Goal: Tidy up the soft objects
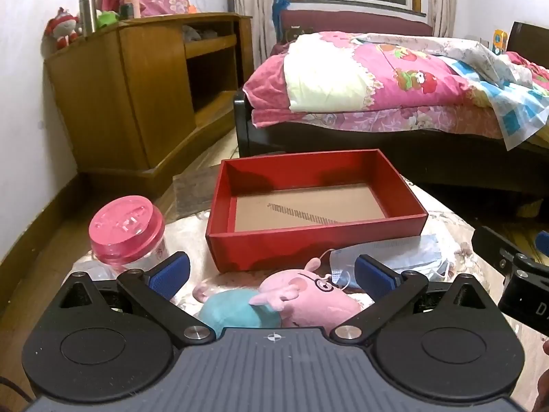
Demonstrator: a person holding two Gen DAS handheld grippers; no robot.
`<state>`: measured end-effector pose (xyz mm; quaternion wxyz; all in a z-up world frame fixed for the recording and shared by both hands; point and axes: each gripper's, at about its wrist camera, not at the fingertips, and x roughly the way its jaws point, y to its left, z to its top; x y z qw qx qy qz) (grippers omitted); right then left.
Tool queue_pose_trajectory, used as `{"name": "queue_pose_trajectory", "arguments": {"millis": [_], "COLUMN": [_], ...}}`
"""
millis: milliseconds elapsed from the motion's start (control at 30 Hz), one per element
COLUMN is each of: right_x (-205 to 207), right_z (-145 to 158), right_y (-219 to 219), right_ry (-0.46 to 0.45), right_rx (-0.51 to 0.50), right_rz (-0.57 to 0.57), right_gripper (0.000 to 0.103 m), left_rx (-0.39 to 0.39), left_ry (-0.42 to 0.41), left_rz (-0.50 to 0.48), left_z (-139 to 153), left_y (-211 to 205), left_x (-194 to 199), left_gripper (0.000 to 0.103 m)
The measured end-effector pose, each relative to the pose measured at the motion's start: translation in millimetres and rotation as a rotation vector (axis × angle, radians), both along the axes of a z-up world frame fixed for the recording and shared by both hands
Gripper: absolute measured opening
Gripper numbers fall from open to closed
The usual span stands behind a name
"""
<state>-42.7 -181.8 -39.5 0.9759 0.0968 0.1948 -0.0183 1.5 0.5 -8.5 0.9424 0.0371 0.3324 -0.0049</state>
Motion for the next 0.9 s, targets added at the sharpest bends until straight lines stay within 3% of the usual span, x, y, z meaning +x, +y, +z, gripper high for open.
{"name": "queue_pose_trajectory", "arguments": {"millis": [900], "right_x": [0.7], "right_z": [3.1], "right_y": [2.8], "right_ry": [-0.005], "right_rx": [-0.015], "right_rz": [0.006], "right_gripper": [0.079], "left_rx": [0.019], "left_ry": [0.010], "left_rz": [0.007], "left_z": [-2.8], "left_y": [-2.1], "left_x": [0.2], "left_gripper": [0.098]}}
